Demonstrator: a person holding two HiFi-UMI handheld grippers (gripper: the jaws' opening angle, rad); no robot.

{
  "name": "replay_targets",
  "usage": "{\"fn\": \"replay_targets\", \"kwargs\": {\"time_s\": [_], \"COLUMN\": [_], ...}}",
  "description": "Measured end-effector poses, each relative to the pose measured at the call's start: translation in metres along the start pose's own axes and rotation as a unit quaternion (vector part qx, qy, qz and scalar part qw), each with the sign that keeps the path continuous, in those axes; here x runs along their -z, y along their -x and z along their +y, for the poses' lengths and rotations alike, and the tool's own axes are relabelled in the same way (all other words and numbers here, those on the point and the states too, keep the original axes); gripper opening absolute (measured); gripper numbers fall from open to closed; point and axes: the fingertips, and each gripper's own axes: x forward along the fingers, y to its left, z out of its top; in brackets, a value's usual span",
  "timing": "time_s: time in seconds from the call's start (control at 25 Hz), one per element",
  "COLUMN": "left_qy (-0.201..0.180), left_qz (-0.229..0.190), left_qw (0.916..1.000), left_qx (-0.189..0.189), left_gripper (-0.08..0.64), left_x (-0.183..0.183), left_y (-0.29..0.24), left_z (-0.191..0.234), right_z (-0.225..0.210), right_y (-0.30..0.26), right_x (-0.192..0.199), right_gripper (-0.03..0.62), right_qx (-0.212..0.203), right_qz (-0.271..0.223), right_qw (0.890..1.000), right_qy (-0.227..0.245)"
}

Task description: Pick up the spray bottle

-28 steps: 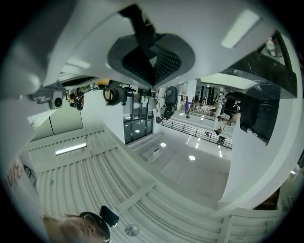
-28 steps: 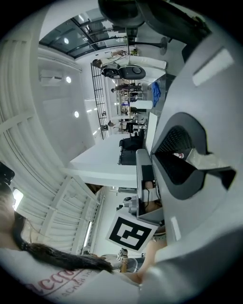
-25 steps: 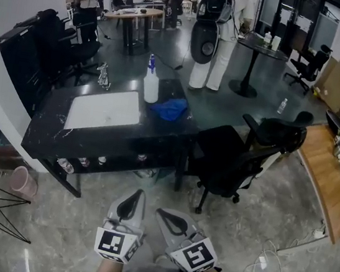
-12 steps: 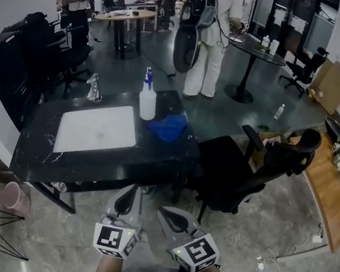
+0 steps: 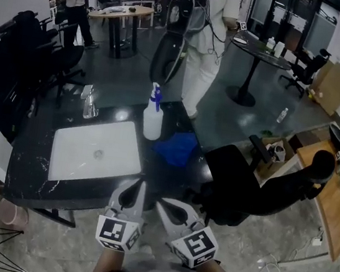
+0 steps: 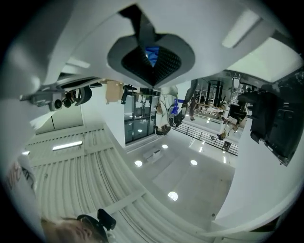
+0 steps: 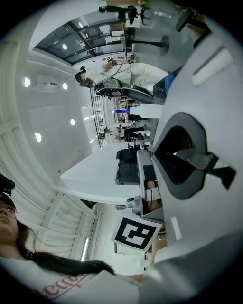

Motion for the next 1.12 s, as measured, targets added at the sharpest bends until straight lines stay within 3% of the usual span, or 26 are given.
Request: {"fn": "replay_targets", "kwargs": {"time_s": [0.24, 0.32, 0.44, 0.68, 0.92, 1.12], "left_qy": [-0.019, -0.025, -0.031, -0.041, -0.024, -0.036], "left_qz": [0.006, 0.011, 0.022, 0.054, 0.076, 0.107], "left_qw": [0.9993, 0.9986, 0.9981, 0.9964, 0.9966, 0.9935], "left_qx": [0.031, 0.044, 0.049, 0.052, 0.018, 0.015], "left_gripper": [0.003, 0.091, 0.137, 0.301, 0.422, 0.445], "left_x": [0.001, 0.003, 0.012, 0.038, 0.064, 0.089], "left_y": [-0.041, -0.053, -0.069, -0.108, -0.151, -0.187], "left_z": [0.025, 0.028, 0.038, 0.056, 0.087, 0.103], "right_z": [-0.027, -0.035, -0.045, -0.068, -0.092, -0.123], "right_y": [-0.034, -0.037, -0.040, -0.050, -0.075, -0.093], "right_x": [-0.013, -0.009, 0.001, 0.009, 0.012, 0.009], "right_gripper": [0.002, 0.002, 0.002, 0.002, 0.002, 0.002], "right_qx": [0.030, 0.040, 0.051, 0.059, 0.033, 0.026], "right_qz": [-0.023, -0.016, -0.002, 0.016, 0.031, 0.037], "right_qw": [0.999, 0.999, 0.999, 0.998, 0.999, 0.999], "right_qy": [-0.003, -0.010, -0.017, -0.026, -0.029, -0.025]}}
